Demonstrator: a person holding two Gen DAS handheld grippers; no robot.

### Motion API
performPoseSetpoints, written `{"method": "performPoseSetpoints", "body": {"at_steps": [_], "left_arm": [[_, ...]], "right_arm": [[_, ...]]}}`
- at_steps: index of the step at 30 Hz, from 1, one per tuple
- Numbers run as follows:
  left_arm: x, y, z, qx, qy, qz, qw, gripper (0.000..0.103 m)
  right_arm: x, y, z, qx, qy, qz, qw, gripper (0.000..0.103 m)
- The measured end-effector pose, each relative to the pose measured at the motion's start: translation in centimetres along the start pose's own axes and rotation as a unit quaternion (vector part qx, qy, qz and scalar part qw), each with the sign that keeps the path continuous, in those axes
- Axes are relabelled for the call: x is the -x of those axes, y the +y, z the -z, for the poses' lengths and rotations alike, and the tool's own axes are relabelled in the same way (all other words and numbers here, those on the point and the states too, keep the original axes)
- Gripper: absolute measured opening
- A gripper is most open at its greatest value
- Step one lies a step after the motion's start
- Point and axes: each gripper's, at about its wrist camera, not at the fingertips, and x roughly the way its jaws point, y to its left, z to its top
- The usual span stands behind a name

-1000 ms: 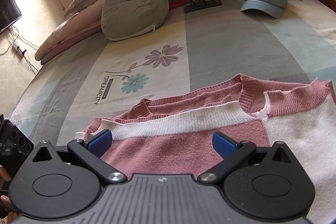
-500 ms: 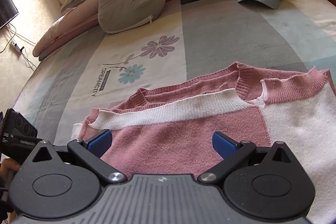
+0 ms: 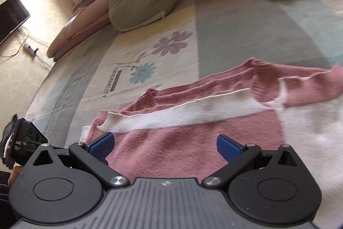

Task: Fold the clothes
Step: 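Lift the gripped side edge with the left gripper and fold it over the sweater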

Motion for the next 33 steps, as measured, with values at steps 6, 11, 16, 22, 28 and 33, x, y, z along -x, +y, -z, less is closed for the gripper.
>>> {"method": "performPoseSetpoints", "body": {"at_steps": [6, 11, 16, 22, 28, 33], "left_arm": [[-0.4, -0.9, 0.2, -0.004, -0.014, -0.017, 0.9998, 0.023], [-0.2, -0.7, 0.7, -0.007, -0.026, -0.022, 0.9994, 0.023], [0.4, 0.4, 1.3, 0.0, -0.033, -0.012, 0.9994, 0.024], [0.5, 0.6, 1.1, -0.005, -0.027, -0.01, 0.9996, 0.024], [0.6, 0.5, 0.9, -0.02, -0.016, -0.01, 0.9996, 0.024], [0.6, 0.3, 1.0, -0.038, -0.017, -0.009, 0.9991, 0.024]], "right_arm": [[-4.3, 0.4, -0.9, 0.057, -0.017, -0.008, 0.998, 0.103], [-6.1, 0.1, -2.9, 0.049, -0.003, 0.0, 0.999, 0.103], [-3.0, 0.4, -2.9, 0.038, 0.001, -0.016, 0.999, 0.103], [-0.3, 0.6, 0.1, 0.002, 0.038, -0.013, 0.999, 0.103], [0.1, 0.7, 2.9, -0.018, 0.043, 0.012, 0.999, 0.103], [1.0, 1.5, 4.3, -0.012, 0.039, 0.026, 0.999, 0.103]]}}
